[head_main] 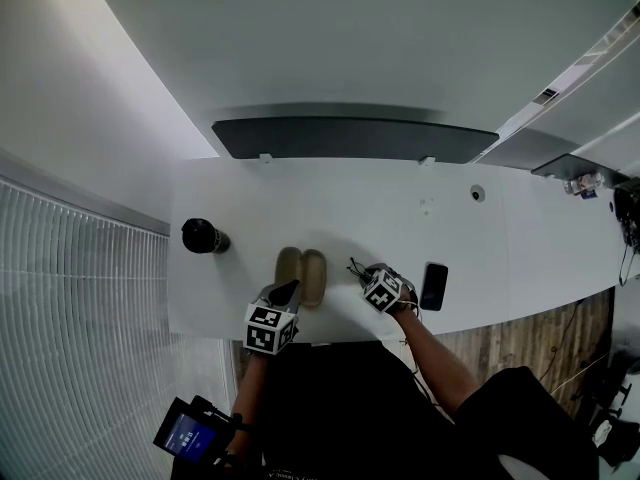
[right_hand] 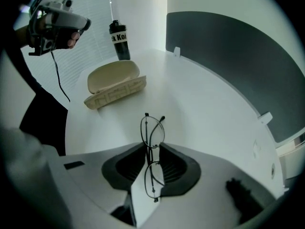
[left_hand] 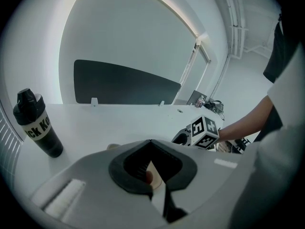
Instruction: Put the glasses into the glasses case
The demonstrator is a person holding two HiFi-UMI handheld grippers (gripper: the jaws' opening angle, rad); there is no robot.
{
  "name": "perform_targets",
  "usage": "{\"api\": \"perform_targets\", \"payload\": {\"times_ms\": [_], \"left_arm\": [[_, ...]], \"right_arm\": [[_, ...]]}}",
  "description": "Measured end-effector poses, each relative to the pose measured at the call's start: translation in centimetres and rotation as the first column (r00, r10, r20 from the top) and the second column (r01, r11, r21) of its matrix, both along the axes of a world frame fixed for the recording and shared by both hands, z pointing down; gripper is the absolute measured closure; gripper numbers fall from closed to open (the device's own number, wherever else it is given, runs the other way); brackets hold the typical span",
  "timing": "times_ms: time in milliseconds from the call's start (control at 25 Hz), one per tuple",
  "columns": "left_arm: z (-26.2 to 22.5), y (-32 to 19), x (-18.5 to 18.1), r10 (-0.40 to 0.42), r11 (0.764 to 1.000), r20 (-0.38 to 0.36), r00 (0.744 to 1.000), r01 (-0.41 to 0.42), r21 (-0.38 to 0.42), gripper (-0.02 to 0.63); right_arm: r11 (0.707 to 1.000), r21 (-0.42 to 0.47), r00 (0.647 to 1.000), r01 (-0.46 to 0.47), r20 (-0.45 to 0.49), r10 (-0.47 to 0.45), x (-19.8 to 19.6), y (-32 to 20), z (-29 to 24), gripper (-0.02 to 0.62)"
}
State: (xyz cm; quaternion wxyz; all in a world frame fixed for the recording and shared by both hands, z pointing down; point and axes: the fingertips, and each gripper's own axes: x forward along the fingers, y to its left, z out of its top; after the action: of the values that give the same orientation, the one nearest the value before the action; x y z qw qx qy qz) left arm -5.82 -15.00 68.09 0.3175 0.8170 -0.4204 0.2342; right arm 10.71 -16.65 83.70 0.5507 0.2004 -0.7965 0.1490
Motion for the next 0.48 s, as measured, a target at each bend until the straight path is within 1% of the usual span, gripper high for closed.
{"api": "perform_targets", "payload": {"times_ms": [120,240,480], "left_arm": [[0.0,-0.2,0.0,0.006,1.0,-0.001,1.0,-0.006,0.004,0.598],[0.1,-0.2,0.0,0.006,1.0,-0.005,1.0,-0.006,0.003,0.598],[0.0,-0.4,-0.4,-0.001,1.0,-0.004,1.0,0.001,0.012,0.598]], "right_arm": [[1.0,-0.002,1.0,0.002,0.012,-0.002,-0.2,0.1,-0.4,0.5],[1.0,0.0,0.999,-0.021,0.042,0.021,-0.4,0.2,-1.1,0.5],[0.997,0.031,0.985,-0.071,0.158,0.065,-1.9,0.3,-5.6,0.5]]}}
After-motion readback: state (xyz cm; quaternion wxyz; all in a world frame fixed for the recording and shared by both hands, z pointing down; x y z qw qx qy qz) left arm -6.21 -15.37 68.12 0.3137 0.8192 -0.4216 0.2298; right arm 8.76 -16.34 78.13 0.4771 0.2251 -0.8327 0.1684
